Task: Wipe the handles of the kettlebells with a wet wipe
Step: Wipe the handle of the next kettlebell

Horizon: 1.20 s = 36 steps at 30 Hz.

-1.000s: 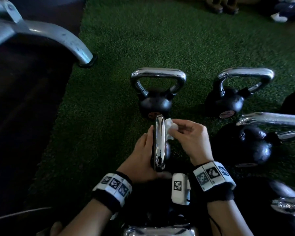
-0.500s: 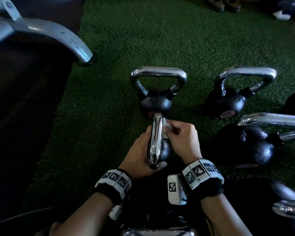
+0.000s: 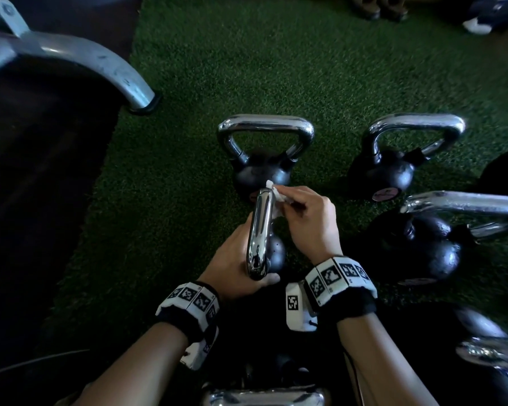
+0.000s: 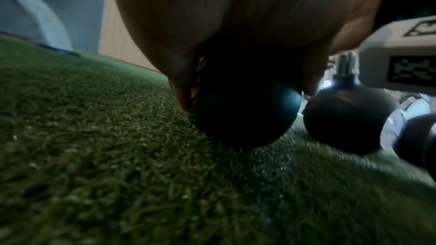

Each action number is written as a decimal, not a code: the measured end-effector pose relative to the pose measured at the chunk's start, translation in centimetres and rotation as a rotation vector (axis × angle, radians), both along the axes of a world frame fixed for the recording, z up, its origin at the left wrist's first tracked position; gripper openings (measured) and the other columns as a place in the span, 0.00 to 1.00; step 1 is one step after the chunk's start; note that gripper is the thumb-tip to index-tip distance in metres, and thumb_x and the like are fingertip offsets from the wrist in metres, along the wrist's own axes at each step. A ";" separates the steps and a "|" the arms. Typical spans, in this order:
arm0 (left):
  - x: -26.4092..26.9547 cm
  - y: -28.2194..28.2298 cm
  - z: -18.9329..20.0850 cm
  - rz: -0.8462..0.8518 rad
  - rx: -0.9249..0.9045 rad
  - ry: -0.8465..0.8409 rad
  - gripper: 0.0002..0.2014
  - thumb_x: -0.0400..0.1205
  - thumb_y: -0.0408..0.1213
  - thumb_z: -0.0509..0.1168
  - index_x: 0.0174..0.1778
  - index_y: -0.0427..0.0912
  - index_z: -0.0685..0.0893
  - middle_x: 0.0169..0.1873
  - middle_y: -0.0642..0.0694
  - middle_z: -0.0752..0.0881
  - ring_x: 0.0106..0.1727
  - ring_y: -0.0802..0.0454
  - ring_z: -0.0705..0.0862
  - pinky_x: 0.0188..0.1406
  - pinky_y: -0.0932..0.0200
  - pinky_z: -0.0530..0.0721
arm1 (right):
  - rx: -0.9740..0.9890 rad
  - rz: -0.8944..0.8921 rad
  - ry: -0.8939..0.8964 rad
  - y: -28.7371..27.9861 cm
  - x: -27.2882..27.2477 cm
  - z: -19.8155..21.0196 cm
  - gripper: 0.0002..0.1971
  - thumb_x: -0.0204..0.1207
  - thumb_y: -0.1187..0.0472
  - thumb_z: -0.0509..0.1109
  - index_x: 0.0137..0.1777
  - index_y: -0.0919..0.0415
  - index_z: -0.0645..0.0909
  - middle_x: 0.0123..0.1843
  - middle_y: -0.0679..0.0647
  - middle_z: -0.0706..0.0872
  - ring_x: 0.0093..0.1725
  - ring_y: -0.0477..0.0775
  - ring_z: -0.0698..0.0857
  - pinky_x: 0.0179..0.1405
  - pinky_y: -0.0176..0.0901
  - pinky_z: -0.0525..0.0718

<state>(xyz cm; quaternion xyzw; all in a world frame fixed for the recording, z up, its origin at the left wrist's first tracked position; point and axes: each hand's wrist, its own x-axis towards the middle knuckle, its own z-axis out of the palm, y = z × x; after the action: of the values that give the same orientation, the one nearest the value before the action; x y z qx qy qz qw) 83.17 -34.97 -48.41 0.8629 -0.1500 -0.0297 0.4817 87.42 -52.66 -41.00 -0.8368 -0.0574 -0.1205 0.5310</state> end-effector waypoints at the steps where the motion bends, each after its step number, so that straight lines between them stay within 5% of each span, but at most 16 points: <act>1: 0.0 0.0 0.0 0.005 -0.003 0.008 0.53 0.63 0.46 0.89 0.74 0.80 0.62 0.66 0.77 0.75 0.70 0.69 0.77 0.70 0.75 0.70 | 0.016 0.014 -0.010 0.0 -0.1 0.2 0.15 0.77 0.72 0.76 0.59 0.57 0.93 0.51 0.38 0.90 0.53 0.35 0.89 0.60 0.43 0.89; 6: 0.0 0.4 -0.1 0.042 -0.020 0.103 0.43 0.61 0.57 0.86 0.73 0.59 0.76 0.67 0.60 0.83 0.69 0.62 0.83 0.73 0.48 0.82 | -0.007 0.157 -0.102 -0.4 -2.8 1.7 0.14 0.74 0.73 0.78 0.56 0.57 0.94 0.53 0.45 0.93 0.54 0.38 0.91 0.57 0.34 0.88; 12: 0.5 0.3 0.3 0.047 -0.023 0.141 0.39 0.63 0.52 0.88 0.68 0.65 0.76 0.67 0.57 0.84 0.69 0.62 0.83 0.74 0.49 0.82 | 0.013 0.144 -0.056 -0.5 -0.8 2.4 0.13 0.72 0.67 0.83 0.54 0.54 0.94 0.45 0.46 0.92 0.46 0.42 0.90 0.49 0.35 0.86; 15: 0.8 0.5 0.2 0.014 -0.085 0.161 0.38 0.66 0.51 0.87 0.71 0.61 0.79 0.68 0.55 0.85 0.70 0.60 0.83 0.75 0.45 0.82 | 0.039 0.216 0.028 -0.7 -1.5 2.5 0.12 0.69 0.65 0.85 0.50 0.51 0.95 0.44 0.45 0.94 0.45 0.42 0.92 0.49 0.38 0.88; 18: 0.9 0.4 0.4 -0.031 -0.141 0.130 0.35 0.70 0.40 0.87 0.72 0.58 0.81 0.69 0.51 0.86 0.74 0.51 0.83 0.77 0.41 0.79 | 0.121 0.278 0.151 -0.5 -2.7 2.2 0.11 0.67 0.65 0.87 0.45 0.49 0.93 0.44 0.48 0.95 0.46 0.49 0.94 0.52 0.50 0.93; 22: 1.4 0.5 0.9 -0.048 -0.171 0.137 0.33 0.70 0.36 0.86 0.68 0.63 0.83 0.68 0.53 0.86 0.73 0.53 0.84 0.77 0.45 0.80 | 0.224 0.229 0.170 -0.1 -3.0 1.5 0.11 0.67 0.69 0.86 0.47 0.55 0.92 0.45 0.53 0.95 0.47 0.55 0.95 0.54 0.58 0.93; 26: 1.6 0.9 -0.1 -0.049 -0.196 0.245 0.31 0.70 0.37 0.86 0.68 0.39 0.83 0.60 0.49 0.91 0.65 0.52 0.89 0.71 0.41 0.84 | 0.202 0.319 0.247 -0.3 -4.4 1.2 0.11 0.67 0.67 0.87 0.45 0.53 0.93 0.45 0.50 0.95 0.46 0.50 0.95 0.53 0.49 0.93; 30: 1.7 1.3 -0.9 -0.034 -0.211 0.325 0.41 0.68 0.37 0.88 0.75 0.46 0.76 0.58 0.41 0.92 0.61 0.46 0.91 0.64 0.43 0.88 | -0.020 0.371 0.236 -0.5 -4.1 0.5 0.11 0.70 0.67 0.83 0.50 0.52 0.95 0.45 0.43 0.95 0.47 0.37 0.92 0.54 0.39 0.90; 32: 1.7 1.4 -1.0 -0.094 -0.201 0.363 0.40 0.71 0.33 0.86 0.77 0.41 0.74 0.63 0.40 0.90 0.65 0.46 0.89 0.67 0.46 0.87 | -0.109 0.408 0.232 -0.6 -3.3 0.6 0.13 0.71 0.68 0.81 0.51 0.51 0.94 0.42 0.40 0.94 0.46 0.33 0.91 0.48 0.27 0.85; 36: 2.0 1.6 0.0 -0.109 -0.052 0.315 0.39 0.66 0.42 0.89 0.72 0.43 0.80 0.61 0.56 0.88 0.65 0.67 0.86 0.66 0.66 0.83 | -0.177 0.453 0.293 -0.3 -2.3 0.6 0.09 0.73 0.67 0.79 0.48 0.52 0.92 0.35 0.39 0.90 0.39 0.32 0.88 0.41 0.24 0.81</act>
<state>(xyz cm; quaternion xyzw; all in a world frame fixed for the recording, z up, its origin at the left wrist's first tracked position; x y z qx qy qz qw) 85.21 -33.34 -48.37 0.8254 -0.1200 -0.1866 0.5192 85.13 -53.00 -40.36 -0.8543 -0.1757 0.1289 0.4719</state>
